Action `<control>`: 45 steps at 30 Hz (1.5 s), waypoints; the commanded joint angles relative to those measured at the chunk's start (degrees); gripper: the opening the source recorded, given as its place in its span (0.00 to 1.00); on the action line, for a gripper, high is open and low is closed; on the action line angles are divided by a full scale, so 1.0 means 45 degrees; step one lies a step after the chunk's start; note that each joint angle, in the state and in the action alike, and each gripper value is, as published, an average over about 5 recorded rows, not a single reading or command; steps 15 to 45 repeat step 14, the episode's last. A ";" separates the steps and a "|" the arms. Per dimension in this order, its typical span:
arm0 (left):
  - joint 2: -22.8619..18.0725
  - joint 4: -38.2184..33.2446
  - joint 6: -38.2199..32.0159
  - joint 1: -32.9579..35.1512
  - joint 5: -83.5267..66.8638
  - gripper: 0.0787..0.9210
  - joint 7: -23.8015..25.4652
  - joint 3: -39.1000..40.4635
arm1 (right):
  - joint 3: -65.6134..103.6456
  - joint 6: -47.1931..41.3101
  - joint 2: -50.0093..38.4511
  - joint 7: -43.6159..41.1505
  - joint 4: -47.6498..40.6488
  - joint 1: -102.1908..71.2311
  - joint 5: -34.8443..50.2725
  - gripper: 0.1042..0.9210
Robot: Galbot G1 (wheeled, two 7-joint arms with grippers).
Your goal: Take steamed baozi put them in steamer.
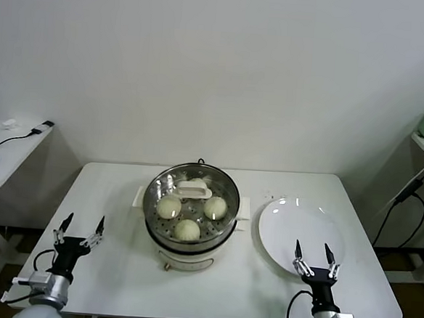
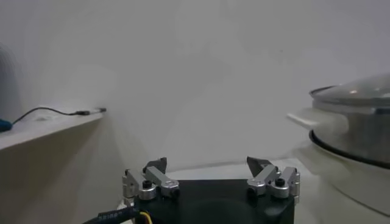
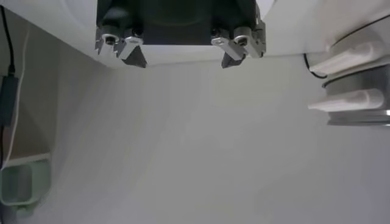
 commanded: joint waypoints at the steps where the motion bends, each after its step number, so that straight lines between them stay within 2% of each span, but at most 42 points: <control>1: 0.0089 0.0478 -0.0742 0.0268 -0.0360 0.88 0.0107 0.0337 | -0.0021 -0.0070 -0.0010 -0.0014 -0.0007 -0.0105 0.0116 0.88; 45: -0.0049 0.0297 -0.0867 0.0396 0.0008 0.88 0.0133 0.0718 | -0.0066 -0.0056 0.0021 -0.0011 0.0042 -0.0134 0.0118 0.88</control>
